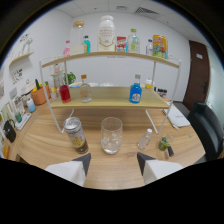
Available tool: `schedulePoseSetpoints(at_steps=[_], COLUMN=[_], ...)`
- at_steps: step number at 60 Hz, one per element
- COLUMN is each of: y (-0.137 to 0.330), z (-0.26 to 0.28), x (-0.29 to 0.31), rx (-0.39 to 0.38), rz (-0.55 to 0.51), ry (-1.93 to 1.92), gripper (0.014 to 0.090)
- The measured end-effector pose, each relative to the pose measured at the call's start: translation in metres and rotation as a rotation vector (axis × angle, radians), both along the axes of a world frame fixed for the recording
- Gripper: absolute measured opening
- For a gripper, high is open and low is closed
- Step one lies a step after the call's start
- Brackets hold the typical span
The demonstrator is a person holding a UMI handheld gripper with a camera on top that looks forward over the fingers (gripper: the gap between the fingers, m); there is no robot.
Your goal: Make me a cup of Mojito.
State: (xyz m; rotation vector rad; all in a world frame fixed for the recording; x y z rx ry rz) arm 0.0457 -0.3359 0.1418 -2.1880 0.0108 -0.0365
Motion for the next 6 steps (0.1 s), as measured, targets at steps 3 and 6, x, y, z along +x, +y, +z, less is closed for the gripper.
schedulePoseSetpoints(at_steps=[3, 6], y=[0.0007, 0.0015], z=[0.0008, 0.002], x=[-0.0008, -0.0012], rx=[0.001, 0.001], rz=[0.004, 0.007], ry=[-0.001, -0.003], gripper=[0.0858, 0.0859])
